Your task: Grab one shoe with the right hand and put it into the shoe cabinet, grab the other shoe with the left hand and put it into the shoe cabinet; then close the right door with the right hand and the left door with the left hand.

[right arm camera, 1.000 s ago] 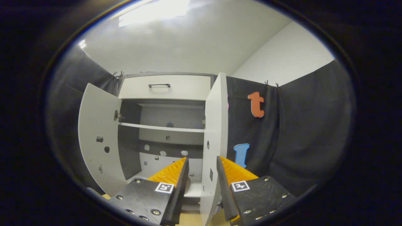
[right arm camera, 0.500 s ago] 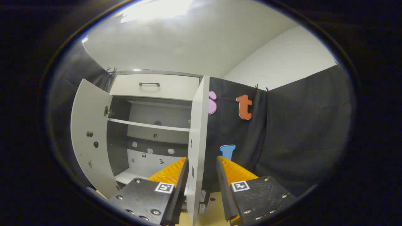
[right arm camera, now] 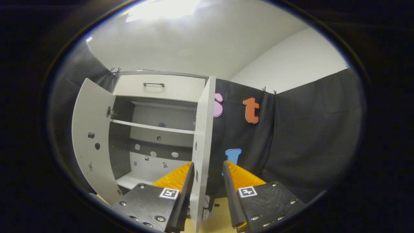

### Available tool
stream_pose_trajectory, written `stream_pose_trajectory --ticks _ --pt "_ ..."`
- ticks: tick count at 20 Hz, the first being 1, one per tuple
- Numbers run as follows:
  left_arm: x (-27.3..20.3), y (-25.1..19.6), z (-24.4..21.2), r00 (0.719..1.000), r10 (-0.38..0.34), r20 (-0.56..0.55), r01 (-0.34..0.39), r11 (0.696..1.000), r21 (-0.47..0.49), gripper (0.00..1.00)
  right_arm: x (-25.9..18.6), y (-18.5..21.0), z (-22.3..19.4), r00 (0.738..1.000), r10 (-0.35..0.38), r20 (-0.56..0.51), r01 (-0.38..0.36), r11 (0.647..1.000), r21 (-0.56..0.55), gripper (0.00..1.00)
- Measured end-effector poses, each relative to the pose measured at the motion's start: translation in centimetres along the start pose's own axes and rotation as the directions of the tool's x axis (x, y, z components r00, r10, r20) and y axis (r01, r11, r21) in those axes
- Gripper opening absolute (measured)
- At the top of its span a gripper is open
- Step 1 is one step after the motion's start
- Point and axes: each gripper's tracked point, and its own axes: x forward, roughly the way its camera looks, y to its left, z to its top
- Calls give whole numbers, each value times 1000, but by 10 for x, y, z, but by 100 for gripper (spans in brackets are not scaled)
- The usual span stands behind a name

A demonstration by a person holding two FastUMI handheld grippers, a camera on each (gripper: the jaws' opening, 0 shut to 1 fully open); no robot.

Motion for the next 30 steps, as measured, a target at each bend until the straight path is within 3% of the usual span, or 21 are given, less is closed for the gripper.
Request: stream_pose_trajectory --ticks 3,8,17,22,25,30 --pt "-17 -3 16 998 -40 56 40 999 4 2 1 -3 -6 1000 -4 -10 4 1000 7 52" --pt "-106 36 57 971 -105 216 104 994 17 2 -1 -7 -7 1000 -13 -4 13 1000 4 52" --pt "-307 118 126 842 -220 492 211 975 75 2 -6 -31 -4 998 -58 19 57 998 31 52" --pt "-396 158 136 773 -230 592 211 972 101 2 -8 -40 -4 996 -88 25 87 996 31 52" --pt "-426 170 133 742 -219 633 198 975 106 2 -10 -51 -5 993 -119 27 118 992 33 52" --pt "-411 160 133 736 -179 653 162 983 87 2 -20 -77 -8 983 -183 19 182 983 27 52"
